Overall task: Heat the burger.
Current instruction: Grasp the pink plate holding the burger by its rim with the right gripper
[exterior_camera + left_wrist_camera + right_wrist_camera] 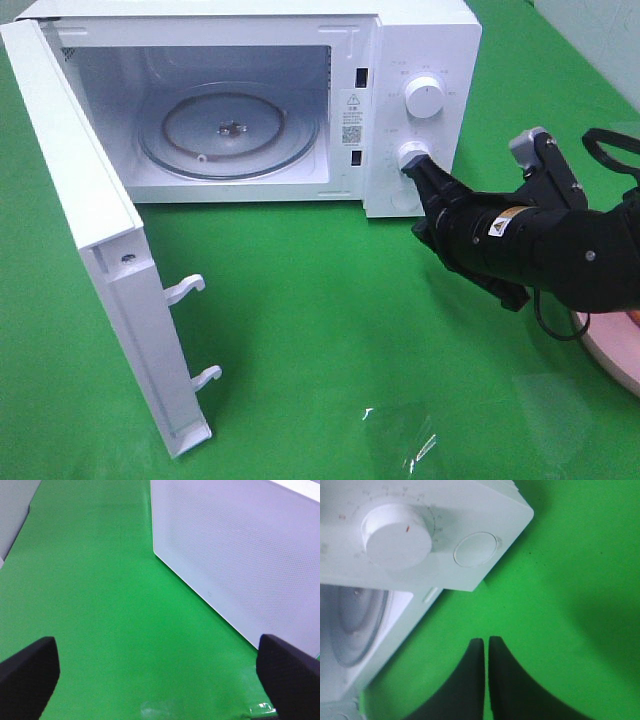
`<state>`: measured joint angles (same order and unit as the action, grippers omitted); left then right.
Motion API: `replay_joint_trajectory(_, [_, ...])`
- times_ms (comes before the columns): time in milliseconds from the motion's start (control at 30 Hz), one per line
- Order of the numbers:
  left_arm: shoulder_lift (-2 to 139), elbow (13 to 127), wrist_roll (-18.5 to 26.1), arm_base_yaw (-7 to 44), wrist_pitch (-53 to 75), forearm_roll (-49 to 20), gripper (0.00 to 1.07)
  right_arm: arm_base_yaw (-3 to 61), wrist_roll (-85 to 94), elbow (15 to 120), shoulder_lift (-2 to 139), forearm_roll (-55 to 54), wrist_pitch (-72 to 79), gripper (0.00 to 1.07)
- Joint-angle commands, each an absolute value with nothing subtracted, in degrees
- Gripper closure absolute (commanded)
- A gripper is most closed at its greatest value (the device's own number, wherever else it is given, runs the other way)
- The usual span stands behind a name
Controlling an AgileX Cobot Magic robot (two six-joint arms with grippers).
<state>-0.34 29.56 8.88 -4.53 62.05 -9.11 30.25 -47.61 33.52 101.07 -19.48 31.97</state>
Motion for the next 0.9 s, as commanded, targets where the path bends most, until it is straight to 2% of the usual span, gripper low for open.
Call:
replay_joint_trajectory(33, [-1.3, 29.6, 8.8, -4.2, 61.2, -9.5, 0.07, 30.0, -36.7, 33.5, 98.7, -20.3, 26.4, 1.03])
replay_joint_trajectory(200, [-1.3, 29.6, 8.8, -4.2, 61.2, -9.5, 0.07, 30.0, -19.3, 34.0, 95.0, -23.2, 16.9, 1.02])
replay_joint_trajectory(300, [-1.3, 29.6, 8.8, -4.2, 61.2, -9.5, 0.07, 30.0, -17.1, 34.3, 94.6, -23.1, 15.3, 1.02])
replay_joint_trajectory(367, [-1.3, 29.6, 8.8, -4.2, 61.2, -9.5, 0.07, 30.0, -8.8, 36.5, 93.5, -23.0, 5.7, 1.01])
replay_joint_trajectory(467, [-1.3, 29.6, 8.8, -4.2, 61.2, -9.5, 0.07, 30.0, -6.0, 37.6, 93.4, -22.4, 1.1, 1.0])
replay_joint_trajectory(900, [-1.3, 29.6, 8.8, -4.2, 61.2, -9.5, 0.07, 30.0, -4.6, 47.4, 93.3, 2.8, -31.6, 0.97])
